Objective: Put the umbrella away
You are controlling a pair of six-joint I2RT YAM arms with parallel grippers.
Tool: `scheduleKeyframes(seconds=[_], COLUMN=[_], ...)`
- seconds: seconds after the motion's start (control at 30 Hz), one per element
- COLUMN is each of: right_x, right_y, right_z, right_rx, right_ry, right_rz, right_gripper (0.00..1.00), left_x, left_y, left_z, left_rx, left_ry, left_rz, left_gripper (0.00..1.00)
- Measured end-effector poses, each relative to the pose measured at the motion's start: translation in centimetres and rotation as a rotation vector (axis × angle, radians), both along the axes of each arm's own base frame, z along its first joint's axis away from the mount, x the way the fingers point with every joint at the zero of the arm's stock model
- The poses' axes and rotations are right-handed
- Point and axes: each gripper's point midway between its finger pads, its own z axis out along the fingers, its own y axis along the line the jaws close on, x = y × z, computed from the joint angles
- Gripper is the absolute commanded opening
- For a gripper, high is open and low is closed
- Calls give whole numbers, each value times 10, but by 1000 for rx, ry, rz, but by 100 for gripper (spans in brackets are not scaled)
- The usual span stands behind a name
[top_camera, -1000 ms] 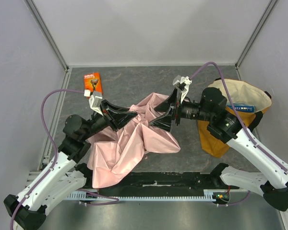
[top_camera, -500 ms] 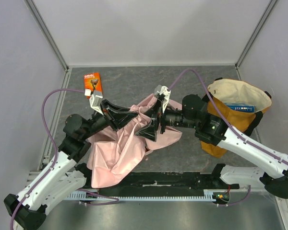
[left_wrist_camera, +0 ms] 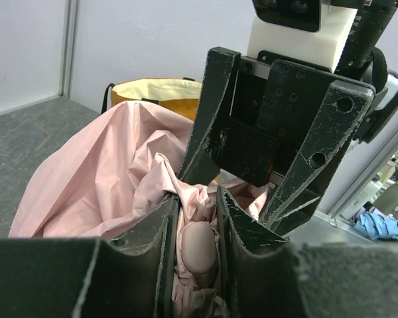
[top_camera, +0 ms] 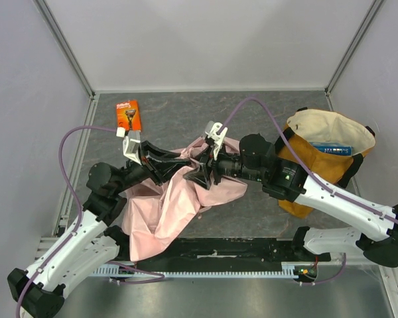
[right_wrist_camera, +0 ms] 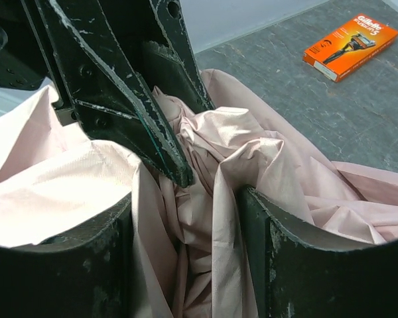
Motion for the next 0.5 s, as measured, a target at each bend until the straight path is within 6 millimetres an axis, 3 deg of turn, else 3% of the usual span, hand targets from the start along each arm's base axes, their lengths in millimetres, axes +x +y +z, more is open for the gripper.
scheduleKeyframes(seconds=[0.2,0.5], right_x=[3,0], right_y=[-5,-7], right_z=[-7,-4], right_rx=[-51,-56], right_ry=[-41,-83], right_rz=[-35,-11], right_gripper=[84,86], left_x=[-9,-27], left_y=[-2,-5], left_z=[-1,8], left_rx=[18,21], left_ry=[-59,-183], left_rz=[-45,-130], left_gripper=[2,2])
